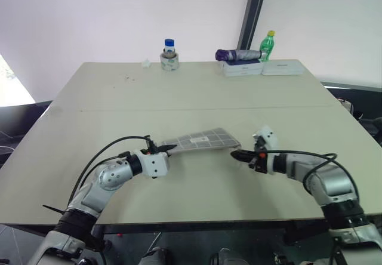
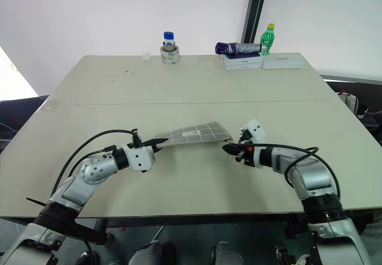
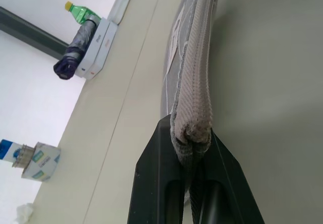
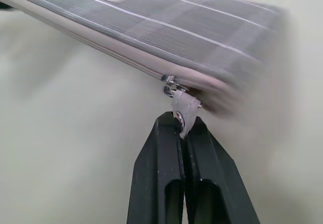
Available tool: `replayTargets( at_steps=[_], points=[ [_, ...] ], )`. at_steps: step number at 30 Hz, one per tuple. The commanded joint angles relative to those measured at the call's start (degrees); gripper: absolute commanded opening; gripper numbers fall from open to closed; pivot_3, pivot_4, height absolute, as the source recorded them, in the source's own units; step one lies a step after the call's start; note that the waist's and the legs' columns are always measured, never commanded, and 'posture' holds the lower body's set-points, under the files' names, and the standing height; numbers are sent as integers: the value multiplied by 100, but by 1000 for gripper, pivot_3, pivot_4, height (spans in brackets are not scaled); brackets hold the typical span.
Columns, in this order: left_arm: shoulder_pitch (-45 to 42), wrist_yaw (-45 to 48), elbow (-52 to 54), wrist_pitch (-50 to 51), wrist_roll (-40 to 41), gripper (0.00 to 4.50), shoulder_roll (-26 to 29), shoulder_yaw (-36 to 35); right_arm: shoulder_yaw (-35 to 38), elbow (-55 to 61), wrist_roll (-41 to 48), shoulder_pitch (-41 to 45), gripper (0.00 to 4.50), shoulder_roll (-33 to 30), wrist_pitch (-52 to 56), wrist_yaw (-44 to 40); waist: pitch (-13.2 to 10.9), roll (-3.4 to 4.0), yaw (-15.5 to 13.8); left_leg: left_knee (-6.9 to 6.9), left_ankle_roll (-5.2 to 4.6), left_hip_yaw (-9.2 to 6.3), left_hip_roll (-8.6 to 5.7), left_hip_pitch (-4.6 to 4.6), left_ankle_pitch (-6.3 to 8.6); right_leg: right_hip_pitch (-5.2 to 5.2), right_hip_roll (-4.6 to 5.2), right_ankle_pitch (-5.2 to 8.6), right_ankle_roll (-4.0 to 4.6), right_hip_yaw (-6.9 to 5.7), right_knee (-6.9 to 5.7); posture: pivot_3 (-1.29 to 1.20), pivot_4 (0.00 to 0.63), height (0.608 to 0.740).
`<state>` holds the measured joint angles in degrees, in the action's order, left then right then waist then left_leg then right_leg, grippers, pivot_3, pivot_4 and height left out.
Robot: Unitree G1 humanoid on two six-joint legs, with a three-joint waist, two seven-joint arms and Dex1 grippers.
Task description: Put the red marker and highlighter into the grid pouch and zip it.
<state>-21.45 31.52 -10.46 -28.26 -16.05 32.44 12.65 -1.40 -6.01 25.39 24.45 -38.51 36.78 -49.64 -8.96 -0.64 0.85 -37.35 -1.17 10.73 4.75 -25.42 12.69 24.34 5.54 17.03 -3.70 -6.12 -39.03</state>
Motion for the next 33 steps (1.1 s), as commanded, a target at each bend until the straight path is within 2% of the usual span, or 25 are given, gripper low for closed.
replayTargets(
  at_steps=[1,6,8,10,11,16,18,21,25,29,33],
  points=[
    [-91,-43,-136,1,183,0,100,-230,309,-201,-212,30,30,-231,-377,-46,0,0,3,0,0,1,0,0,0,0,0,0,0,0,0,0,150,740],
    [-192,165,-304,104,557,0,25,-246,266,158,-45,112,30,-40,-295,-40,0,1,-3,-1,1,1,0,0,-1,0,0,0,0,0,0,0,150,740],
    [-204,384,-320,156,799,0,27,-221,259,351,106,93,606,41,-115,-47,0,1,-2,-1,1,1,0,0,-1,0,0,0,0,0,0,0,150,740],
    [-169,597,-261,210,1032,719,46,-218,172,550,150,38,1274,21,2,-115,0,1,-3,-1,1,1,1,0,-1,0,0,0,0,0,0,0,150,740],
    [-150,594,-247,215,1057,1044,67,-258,174,634,141,29,1836,41,-18,-82,-1,1,-4,-1,1,1,1,0,-1,0,0,0,0,0,0,0,150,740],
    [95,641,-157,214,1246,3493,264,-483,165,682,-49,-8,4422,-197,-278,-299,-1,1,-3,-1,0,0,0,0,0,0,1,0,0,0,0,0,150,740],
    [370,805,11,257,1459,4424,414,-607,220,620,-139,-35,4500,-328,-402,-361,-1,1,0,-1,0,1,0,0,0,0,2,0,0,0,1,0,150,740],
    [1268,1204,553,593,2346,4424,662,-1042,390,685,-186,-237,4500,-497,-647,-436,-1,2,17,7,0,1,1,1,1,0,4,1,0,2,7,0,150,740],
    [2359,1219,1131,944,3096,4424,772,-1832,930,859,24,-597,4500,-362,-1191,-426,-4,3,19,10,5,0,5,2,-2,3,7,1,0,2,8,0,150,740],
    [2880,1098,1513,1386,3642,4424,785,-2591,1297,1027,152,-1105,4500,-515,-1400,-683,-5,1,-47,6,4,-7,3,3,0,-2,12,1,1,1,9,0,150,740],
    [3268,1073,1620,1919,3962,4424,903,-3317,1641,925,-13,-1424,4500,-591,-2076,-751,-8,6,-10,9,-1,-11,3,5,5,-19,11,1,3,-2,42,0,150,740]
  ],
)
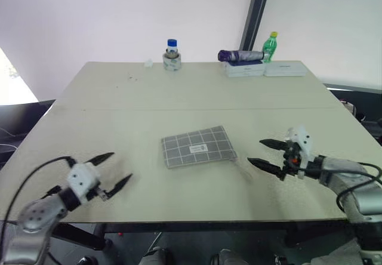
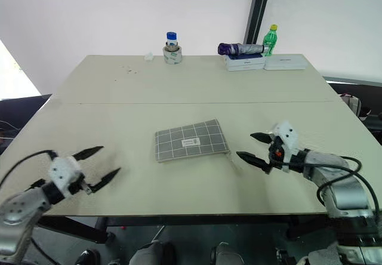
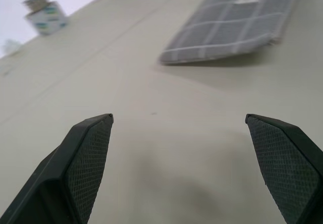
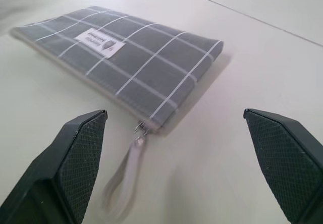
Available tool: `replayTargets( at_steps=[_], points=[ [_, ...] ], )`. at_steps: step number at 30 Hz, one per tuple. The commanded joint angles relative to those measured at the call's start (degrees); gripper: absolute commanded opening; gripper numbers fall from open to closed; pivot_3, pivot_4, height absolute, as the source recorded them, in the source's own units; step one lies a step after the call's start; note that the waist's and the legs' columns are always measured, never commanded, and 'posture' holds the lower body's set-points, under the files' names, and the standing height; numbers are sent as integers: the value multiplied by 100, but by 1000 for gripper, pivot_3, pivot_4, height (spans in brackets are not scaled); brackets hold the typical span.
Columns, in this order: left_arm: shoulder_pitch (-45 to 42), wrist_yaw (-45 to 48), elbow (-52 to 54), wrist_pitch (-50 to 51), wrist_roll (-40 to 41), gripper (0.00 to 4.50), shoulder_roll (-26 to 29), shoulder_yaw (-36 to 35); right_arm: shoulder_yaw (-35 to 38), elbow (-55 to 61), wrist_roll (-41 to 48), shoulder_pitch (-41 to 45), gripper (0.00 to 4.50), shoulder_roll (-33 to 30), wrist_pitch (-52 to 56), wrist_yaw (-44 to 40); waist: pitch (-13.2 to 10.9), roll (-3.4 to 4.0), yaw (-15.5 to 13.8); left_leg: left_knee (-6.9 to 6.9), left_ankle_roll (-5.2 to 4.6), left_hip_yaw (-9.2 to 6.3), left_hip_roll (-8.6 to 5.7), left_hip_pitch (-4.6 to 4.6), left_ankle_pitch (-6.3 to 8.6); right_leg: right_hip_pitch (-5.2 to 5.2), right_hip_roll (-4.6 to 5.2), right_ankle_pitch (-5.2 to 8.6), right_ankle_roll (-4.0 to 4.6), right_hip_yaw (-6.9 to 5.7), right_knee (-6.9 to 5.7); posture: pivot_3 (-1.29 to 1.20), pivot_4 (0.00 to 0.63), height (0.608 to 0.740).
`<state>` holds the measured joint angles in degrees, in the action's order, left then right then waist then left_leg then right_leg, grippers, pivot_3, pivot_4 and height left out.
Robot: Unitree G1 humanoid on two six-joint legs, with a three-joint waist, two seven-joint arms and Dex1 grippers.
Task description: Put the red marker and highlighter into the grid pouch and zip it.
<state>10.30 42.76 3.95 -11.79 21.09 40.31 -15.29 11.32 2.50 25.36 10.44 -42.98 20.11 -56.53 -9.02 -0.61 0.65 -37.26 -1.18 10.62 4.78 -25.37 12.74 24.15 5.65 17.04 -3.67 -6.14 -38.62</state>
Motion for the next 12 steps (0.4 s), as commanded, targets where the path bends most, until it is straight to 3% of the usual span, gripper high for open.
replayTargets(
  at_steps=[1,12],
  points=[
    [124,-30,122,294,253,4424,152,-650,407,20,7,-59,4500,-159,-433,-88,-1,2,14,2,0,0,0,0,0,0,-2,-2,2,0,6,0,150,740],
    [207,351,-1264,-416,-176,4424,435,-1308,233,-17,-224,44,4500,-164,-460,14,-1,2,24,14,-3,2,3,1,4,16,-4,-5,9,-4,39,0,150,740]
  ],
)
